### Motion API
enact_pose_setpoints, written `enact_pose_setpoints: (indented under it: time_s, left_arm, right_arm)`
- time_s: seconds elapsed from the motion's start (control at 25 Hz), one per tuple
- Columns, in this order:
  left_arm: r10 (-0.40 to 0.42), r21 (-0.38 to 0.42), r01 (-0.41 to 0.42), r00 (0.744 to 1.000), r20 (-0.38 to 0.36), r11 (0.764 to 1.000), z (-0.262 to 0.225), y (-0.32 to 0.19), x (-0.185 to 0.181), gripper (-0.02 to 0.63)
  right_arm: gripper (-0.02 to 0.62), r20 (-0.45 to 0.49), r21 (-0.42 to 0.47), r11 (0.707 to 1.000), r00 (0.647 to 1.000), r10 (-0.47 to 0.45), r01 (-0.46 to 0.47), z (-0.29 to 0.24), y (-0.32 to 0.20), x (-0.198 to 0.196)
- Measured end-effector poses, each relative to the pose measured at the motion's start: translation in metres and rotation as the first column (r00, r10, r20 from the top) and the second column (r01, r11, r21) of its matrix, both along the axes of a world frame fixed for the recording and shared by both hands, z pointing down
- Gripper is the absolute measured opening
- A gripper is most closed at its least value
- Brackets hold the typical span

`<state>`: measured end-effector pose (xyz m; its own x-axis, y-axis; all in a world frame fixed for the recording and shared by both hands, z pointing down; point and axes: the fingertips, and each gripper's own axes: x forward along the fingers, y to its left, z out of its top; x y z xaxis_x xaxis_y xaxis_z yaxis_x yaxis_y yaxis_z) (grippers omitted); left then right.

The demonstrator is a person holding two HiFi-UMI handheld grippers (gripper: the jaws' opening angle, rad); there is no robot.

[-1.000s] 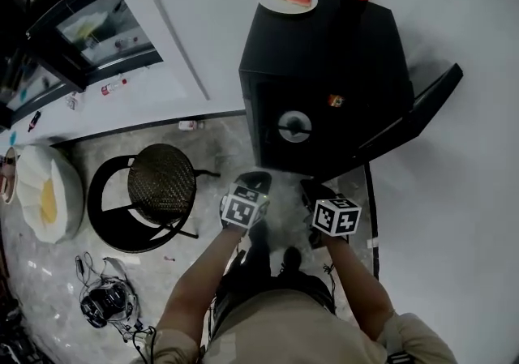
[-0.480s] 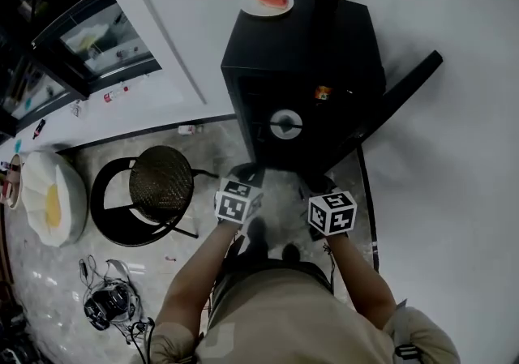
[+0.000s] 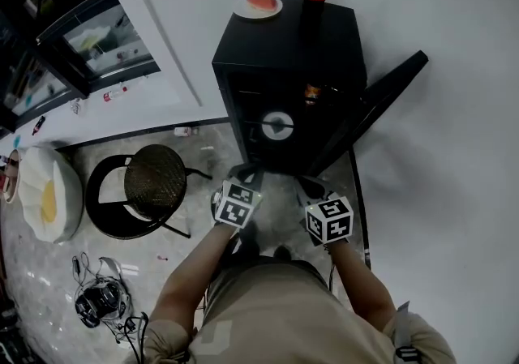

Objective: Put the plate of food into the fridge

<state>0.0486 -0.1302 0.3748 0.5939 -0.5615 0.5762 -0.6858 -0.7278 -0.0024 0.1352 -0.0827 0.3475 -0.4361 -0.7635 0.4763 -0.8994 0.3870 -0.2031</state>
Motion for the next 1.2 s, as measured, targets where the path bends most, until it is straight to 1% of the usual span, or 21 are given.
enact_pose_setpoints:
  time_s: [0.28,0.4,0.6,0.76,0.88,1.04,1.2]
  left_arm:
    - [-0.043,-0.001,0.043,0.999,-0.021,0.999,-0.01,0.021,0.0,0.011]
    - [-0.059,0.008,0.06,0.998,-0.034,0.998,-0.016,0.028,0.0,0.011]
    - [-0.08,0.03,0.081,0.996,-0.029,0.996,-0.021,0.041,-0.004,0.011]
    - [-0.12,0.035,0.122,0.992,-0.044,0.992,-0.026,0.049,-0.008,0.011]
    - [-0.134,0.04,0.136,0.99,-0.049,0.99,-0.028,0.055,-0.004,0.011]
    - [-0.136,0.073,0.139,0.989,-0.052,0.988,-0.038,0.062,-0.001,0.011]
    - [-0.138,0.105,0.142,0.99,-0.043,0.984,-0.049,0.068,-0.008,0.011]
  right_arm:
    - [0.023,-0.021,-0.005,0.999,0.999,-0.042,0.042,0.003,0.027,-0.001]
    - [0.023,-0.024,0.01,0.999,0.998,-0.05,0.051,-0.002,0.033,-0.003]
    - [0.023,-0.024,0.034,0.997,0.997,-0.075,0.076,-0.008,0.044,-0.005]
    - [0.023,-0.01,0.056,0.995,0.996,-0.086,0.087,-0.016,0.052,-0.003]
    - [0.023,-0.007,0.061,0.994,0.996,-0.088,0.088,-0.016,0.057,0.002]
    - [0.023,-0.016,0.068,0.993,0.995,-0.096,0.097,-0.014,0.058,0.004]
    - [0.023,0.016,0.088,0.992,0.996,-0.088,0.087,-0.023,0.057,0.001]
